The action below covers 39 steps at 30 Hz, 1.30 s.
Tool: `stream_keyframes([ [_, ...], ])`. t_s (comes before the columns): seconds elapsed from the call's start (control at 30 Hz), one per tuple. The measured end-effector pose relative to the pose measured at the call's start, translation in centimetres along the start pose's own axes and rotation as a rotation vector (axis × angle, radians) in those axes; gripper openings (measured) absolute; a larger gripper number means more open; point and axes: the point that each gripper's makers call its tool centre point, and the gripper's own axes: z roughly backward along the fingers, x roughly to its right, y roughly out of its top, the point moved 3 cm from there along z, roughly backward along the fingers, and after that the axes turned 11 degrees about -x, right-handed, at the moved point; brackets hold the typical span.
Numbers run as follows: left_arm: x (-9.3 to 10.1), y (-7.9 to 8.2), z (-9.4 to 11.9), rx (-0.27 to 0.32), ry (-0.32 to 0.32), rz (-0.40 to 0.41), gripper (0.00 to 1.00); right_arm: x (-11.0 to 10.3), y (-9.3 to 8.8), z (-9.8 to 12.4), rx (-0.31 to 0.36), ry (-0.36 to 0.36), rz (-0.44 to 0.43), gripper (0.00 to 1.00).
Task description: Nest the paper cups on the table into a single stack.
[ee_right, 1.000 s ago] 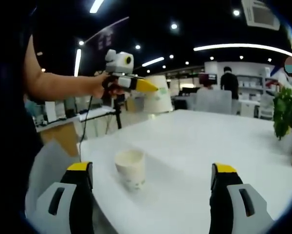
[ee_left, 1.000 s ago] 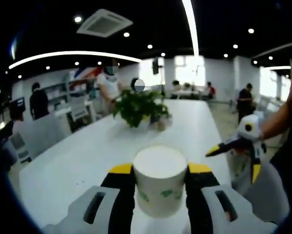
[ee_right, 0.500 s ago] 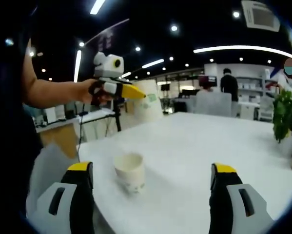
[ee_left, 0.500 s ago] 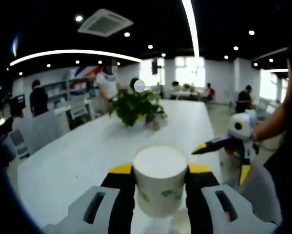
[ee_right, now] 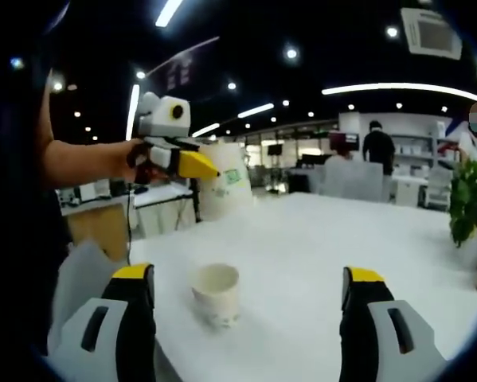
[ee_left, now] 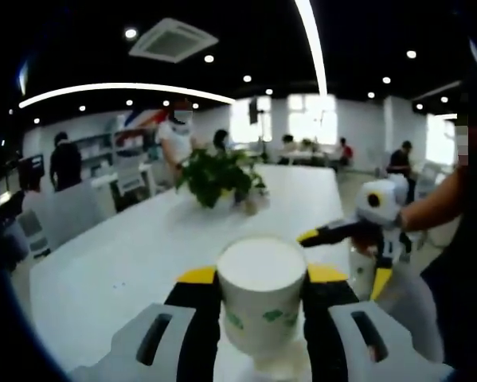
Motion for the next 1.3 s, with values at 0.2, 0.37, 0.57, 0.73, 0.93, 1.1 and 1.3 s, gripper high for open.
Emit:
stream_keyframes([
  [0.2, 0.6, 0.3, 0.2, 0.012, -0.009, -0.002, 0.39, 0.0, 0.3, -0.3, -0.006, 0.005, 0.006, 0.95],
  [0.37, 0.6, 1.3, 1.1, 0.064, -0.01, -0.002, 0.39, 0.6, 1.8, -0.2, -0.019, 0.001, 0.039, 0.9],
  [0.57, 0.5, 2.7, 2.4, 0.126, -0.01, 0.016, 0.39, 1.5, 4.9, 0.4, 0.008, -0.005, 0.073, 0.84],
  [0.73, 0.5, 3.4, 2.9, 0.157, -0.016, 0.003, 0.39, 1.5, 6.7, 0.3, 0.025, 0.042, 0.065, 0.75],
  [0.93, 0.2, 3.4, 3.2, 0.206, -0.029, 0.005, 0.39, 1.4, 7.9, -0.4, 0.06, 0.106, -0.001, 0.68],
  [1.1, 0.2, 3.6, 3.7, 0.296, -0.052, 0.053, 0.39, -1.3, 8.5, -1.1, 0.046, 0.264, 0.0, 0.6],
  [1.3, 0.4, 3.9, 4.3, 0.351, -0.067, 0.087, 0.39, -2.6, 9.4, -1.3, 0.072, 0.352, -0.025, 0.38],
])
